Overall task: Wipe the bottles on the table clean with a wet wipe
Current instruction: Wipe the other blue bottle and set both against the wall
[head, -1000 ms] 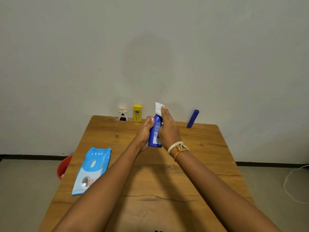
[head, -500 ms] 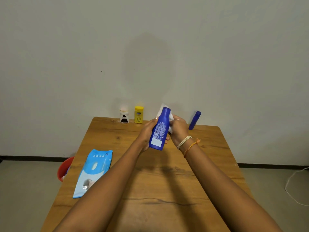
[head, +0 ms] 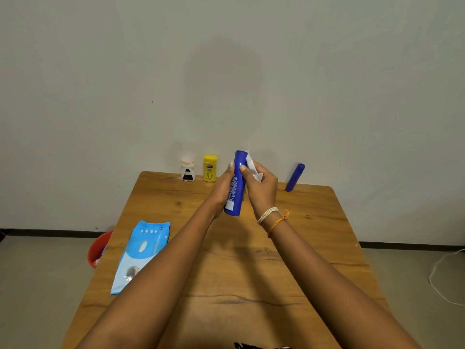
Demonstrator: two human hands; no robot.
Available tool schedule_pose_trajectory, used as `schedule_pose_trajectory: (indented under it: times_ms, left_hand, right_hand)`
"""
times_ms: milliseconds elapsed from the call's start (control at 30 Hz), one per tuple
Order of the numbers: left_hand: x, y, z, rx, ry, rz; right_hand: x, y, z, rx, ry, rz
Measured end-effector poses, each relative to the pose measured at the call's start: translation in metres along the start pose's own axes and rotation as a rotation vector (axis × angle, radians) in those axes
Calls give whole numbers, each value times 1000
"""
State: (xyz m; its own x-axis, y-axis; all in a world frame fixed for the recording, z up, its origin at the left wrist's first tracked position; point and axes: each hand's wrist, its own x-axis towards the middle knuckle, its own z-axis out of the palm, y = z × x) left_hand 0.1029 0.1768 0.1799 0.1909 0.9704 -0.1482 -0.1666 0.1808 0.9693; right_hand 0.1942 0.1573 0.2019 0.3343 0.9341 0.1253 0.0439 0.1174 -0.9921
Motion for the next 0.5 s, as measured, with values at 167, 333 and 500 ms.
schedule_pose_trajectory:
  times_ms: [167,333,500]
  left_hand:
    - [-3,2,5,-256,-22,-20]
    - [10,8,-3,-406,68,-228]
    - [15,-1,-15,-469,42,-280]
  right_hand:
    - [-23,7,7,-172,30,-202]
    - [-49,33,-5,-502,-172,-560]
    - [-40,27,-33,-580,-315,-693]
